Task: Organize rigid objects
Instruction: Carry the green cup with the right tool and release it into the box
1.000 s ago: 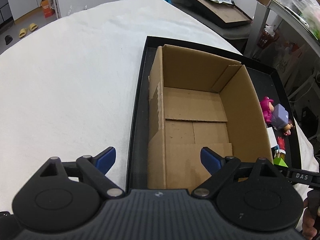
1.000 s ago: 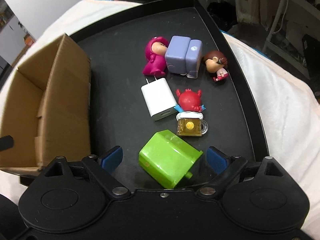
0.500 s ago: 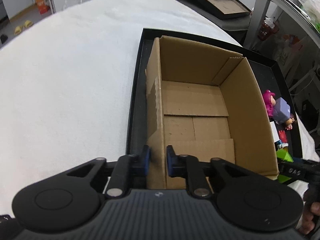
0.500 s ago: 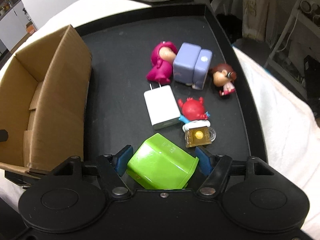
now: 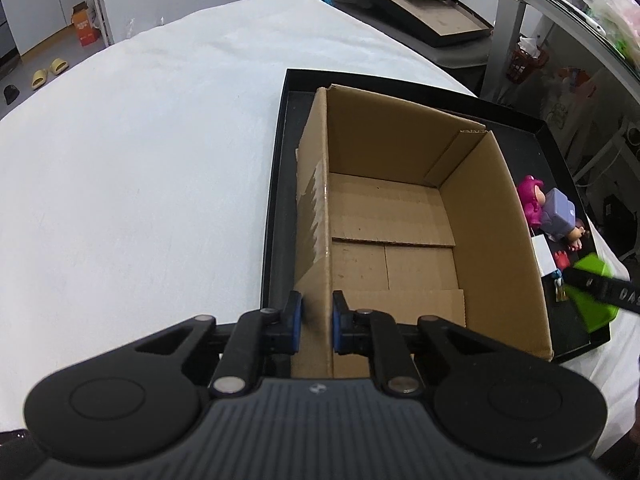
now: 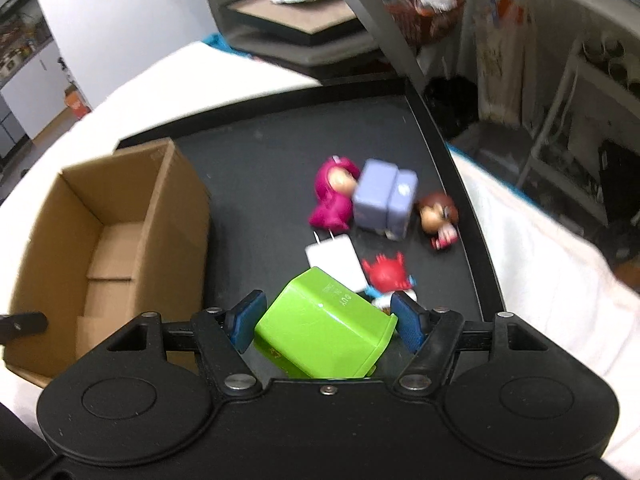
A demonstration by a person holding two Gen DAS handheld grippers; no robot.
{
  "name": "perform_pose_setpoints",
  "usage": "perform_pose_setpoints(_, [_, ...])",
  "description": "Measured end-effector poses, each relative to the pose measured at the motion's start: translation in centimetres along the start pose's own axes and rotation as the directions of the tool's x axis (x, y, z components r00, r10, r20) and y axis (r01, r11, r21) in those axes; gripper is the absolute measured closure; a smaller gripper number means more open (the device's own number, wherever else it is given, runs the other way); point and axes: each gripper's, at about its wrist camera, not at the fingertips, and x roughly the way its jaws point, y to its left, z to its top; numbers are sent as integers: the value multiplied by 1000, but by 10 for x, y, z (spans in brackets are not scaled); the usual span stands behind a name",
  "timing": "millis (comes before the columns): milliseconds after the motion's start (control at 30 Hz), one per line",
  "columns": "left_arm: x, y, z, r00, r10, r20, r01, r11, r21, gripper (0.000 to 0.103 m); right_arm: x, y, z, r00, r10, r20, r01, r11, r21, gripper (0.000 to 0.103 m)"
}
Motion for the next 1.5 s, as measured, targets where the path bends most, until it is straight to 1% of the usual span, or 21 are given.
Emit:
perform_pose_setpoints(167, [-4,-1,2,1000,1,16,-2,1000,14,89,-11,13,9,999,25,46,-23,999,-31,36])
perform_pose_setpoints(400, [-7,-2,3,1000,-2,22,2,1000,25,89,-7,26,15,999,14,52,-10,997,-78,36])
perform_pose_setpoints(700, [-1,4,1,1000,-19,12,19,1000,1,89,-18,43,25,995,28,95,-17,994,-111,36])
perform_pose_setpoints(767, [0,5,2,1000,-18,15,18,1000,-3,92,-20,47,26,995,57,84,-48,993,-106,36])
perform_pose_setpoints(833, [0,7,2,1000,-19,16,19,1000,-10,92,-22,52,29,993,85,79,-76,991,-110,36])
perform_pose_setpoints(1067, [2,10,1,1000,-25,13,25,999,-26,93,-24,76,38,988,125,93,-109,982,-152,36])
perform_pose_setpoints(1500, [3,17,4,998,-65,-5,65,996,-58,92,-7,127,54,978,189,85,-161,952,-261,36])
